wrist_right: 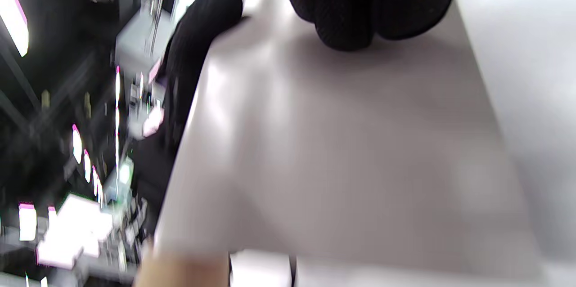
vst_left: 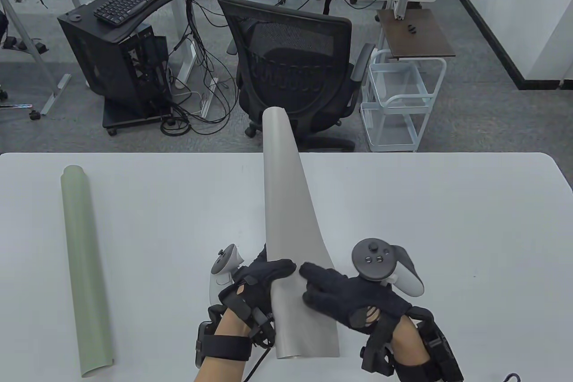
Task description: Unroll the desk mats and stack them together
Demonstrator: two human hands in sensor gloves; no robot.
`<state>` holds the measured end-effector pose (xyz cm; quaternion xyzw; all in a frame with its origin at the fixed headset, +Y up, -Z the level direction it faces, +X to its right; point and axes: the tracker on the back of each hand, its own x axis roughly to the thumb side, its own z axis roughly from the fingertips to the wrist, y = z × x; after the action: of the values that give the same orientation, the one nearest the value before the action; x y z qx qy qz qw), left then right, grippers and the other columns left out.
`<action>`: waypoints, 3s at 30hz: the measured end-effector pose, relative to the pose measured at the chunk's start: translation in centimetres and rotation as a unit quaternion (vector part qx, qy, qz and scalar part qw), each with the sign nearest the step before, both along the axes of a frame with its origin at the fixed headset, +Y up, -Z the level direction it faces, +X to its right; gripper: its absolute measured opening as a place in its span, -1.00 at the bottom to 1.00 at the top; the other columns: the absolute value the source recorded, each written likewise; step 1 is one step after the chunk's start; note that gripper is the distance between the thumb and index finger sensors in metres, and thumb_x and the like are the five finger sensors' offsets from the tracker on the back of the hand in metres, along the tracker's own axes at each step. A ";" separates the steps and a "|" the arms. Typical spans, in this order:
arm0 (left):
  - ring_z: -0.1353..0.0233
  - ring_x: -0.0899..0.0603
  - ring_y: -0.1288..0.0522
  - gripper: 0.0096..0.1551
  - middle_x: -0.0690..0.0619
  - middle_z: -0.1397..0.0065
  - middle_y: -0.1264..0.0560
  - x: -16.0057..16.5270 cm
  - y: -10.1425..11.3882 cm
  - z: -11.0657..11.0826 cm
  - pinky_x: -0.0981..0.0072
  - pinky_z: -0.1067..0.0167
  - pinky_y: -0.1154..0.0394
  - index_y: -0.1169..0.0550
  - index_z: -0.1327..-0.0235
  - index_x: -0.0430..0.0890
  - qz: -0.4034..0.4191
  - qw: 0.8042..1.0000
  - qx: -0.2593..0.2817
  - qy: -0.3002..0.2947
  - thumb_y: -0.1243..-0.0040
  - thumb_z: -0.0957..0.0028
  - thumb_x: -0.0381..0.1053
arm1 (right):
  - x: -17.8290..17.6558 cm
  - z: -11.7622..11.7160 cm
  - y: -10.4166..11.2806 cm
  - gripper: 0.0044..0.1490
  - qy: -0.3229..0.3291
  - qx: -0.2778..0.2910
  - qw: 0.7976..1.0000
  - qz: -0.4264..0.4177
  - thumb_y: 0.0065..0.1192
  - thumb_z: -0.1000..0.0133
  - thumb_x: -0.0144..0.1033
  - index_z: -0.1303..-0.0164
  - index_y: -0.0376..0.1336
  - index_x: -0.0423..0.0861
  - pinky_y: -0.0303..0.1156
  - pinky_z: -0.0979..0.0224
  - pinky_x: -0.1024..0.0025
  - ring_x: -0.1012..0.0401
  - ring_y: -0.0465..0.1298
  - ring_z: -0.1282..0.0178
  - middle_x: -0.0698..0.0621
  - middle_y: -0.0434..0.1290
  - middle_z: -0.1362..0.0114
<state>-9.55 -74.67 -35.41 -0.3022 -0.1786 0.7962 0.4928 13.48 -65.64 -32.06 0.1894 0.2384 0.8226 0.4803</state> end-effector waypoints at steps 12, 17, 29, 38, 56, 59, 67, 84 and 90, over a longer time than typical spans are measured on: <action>-0.37 -0.25 -0.51 0.26 -0.19 -0.60 -0.06 1.8 0.4 0.4 -0.14 -0.28 -0.54 0.43 -0.35 -0.03 0.024 0.997 0.022 -0.069 -0.31 -0.07 0.05 | 1.4 -3.5 -8.2 0.14 0.013 -0.260 0.931 -0.256 -0.16 -0.25 0.31 -0.58 -0.40 -0.30 0.39 -0.37 -0.11 -0.19 0.43 -0.37 -0.28 0.15 -0.56; -0.36 -0.24 -0.51 0.26 -0.18 -0.60 -0.06 0.9 -0.2 0.0 -0.13 -0.27 -0.54 0.43 -0.35 -0.02 0.009 0.998 0.023 -0.051 -0.30 -0.08 0.04 | 3.3 -3.8 -8.7 -0.02 -0.063 -0.248 0.897 -0.360 -0.18 -0.29 0.29 -0.56 -0.24 -0.23 0.53 -0.24 0.21 0.14 0.55 -0.12 0.02 0.32 -0.38; -0.40 -0.21 -0.48 0.29 -0.14 -0.62 -0.01 2.4 -2.6 0.1 -0.13 -0.32 -0.49 0.45 -0.31 -0.02 -0.060 0.998 0.013 -0.026 -0.32 -0.08 0.07 | 5.6 -4.0 -6.9 -0.26 -0.150 -0.118 0.945 -0.266 0.02 -0.33 -0.13 -0.62 -0.19 0.08 0.61 -0.10 0.30 0.16 0.63 0.02 0.09 0.46 -0.27; -0.50 -0.24 -0.37 0.10 -0.02 -0.67 0.06 4.7 -3.3 1.1 -0.16 -0.39 -0.42 0.42 -0.33 -0.07 0.155 0.984 -0.071 -0.041 0.03 -0.04 0.29 | 7.7 -4.4 -7.0 -0.30 -0.225 -0.013 0.955 -0.194 0.06 -0.20 -0.29 -0.56 0.00 0.24 0.64 0.21 0.38 0.24 0.65 0.34 0.02 0.56 -0.05; -0.52 -0.26 -0.45 0.20 -0.16 -0.65 0.04 4.6 -2.6 0.9 -0.15 -0.40 -0.47 0.43 -0.32 0.03 0.215 0.975 -0.036 -0.042 -0.24 -0.05 0.00 | 9.5 -4.9 -7.5 -0.33 -0.138 -0.046 0.953 -0.264 0.09 -0.18 -0.30 -0.53 0.09 0.24 0.63 0.22 0.33 0.23 0.64 0.37 0.00 0.59 0.00; -0.56 -0.24 -0.34 0.10 -0.17 -0.65 0.13 4.2 -3.2 0.9 -0.13 -0.45 -0.39 0.45 -0.31 0.14 0.215 0.975 -0.050 -0.021 -0.07 -0.05 0.09 | 10.3 -5.1 -7.8 -0.34 -0.146 -0.054 0.949 -0.273 0.09 -0.18 -0.30 -0.53 0.10 0.23 0.63 0.21 0.32 0.24 0.63 0.37 -0.01 0.58 0.01; -0.41 -0.13 -0.43 0.20 0.07 -0.58 -0.08 3.2 -3.3 0.4 0.01 -0.38 -0.52 0.32 -0.37 -0.03 0.210 0.975 -0.066 0.011 -0.35 -0.03 -0.03 | 12.5 -5.0 -8.4 -0.35 -0.167 -0.056 0.945 -0.274 0.12 -0.18 -0.30 -0.52 0.14 0.23 0.63 0.19 0.29 0.22 0.63 0.36 -0.01 0.60 0.02; -0.51 -0.26 -0.45 0.07 -0.09 -0.66 -0.09 3.6 -2.9 0.9 -0.21 -0.40 -0.46 0.31 -0.37 0.20 0.196 0.979 -0.053 -0.003 -0.21 -0.06 -0.09 | 14.5 -4.8 -9.0 -0.39 -0.190 -0.077 0.949 -0.239 0.13 -0.18 -0.29 -0.48 0.20 0.23 0.63 0.21 0.30 0.23 0.63 0.37 0.00 0.61 0.04; -0.43 -0.18 -0.45 0.12 -0.06 -0.64 -0.04 2.8 -3.9 0.7 -0.03 -0.36 -0.50 0.39 -0.33 0.04 0.178 0.979 -0.084 0.045 -0.19 -0.07 0.02 | 16.2 -4.5 -9.1 -0.40 -0.222 -0.079 0.944 -0.231 0.14 -0.18 -0.30 -0.48 0.23 0.21 0.63 0.21 0.30 0.22 0.63 0.38 -0.02 0.61 0.05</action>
<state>-6.78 -78.54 -34.73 -0.2699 -0.1395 0.8963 0.3231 29.73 -74.78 -36.60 0.0130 0.1398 0.6890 0.7111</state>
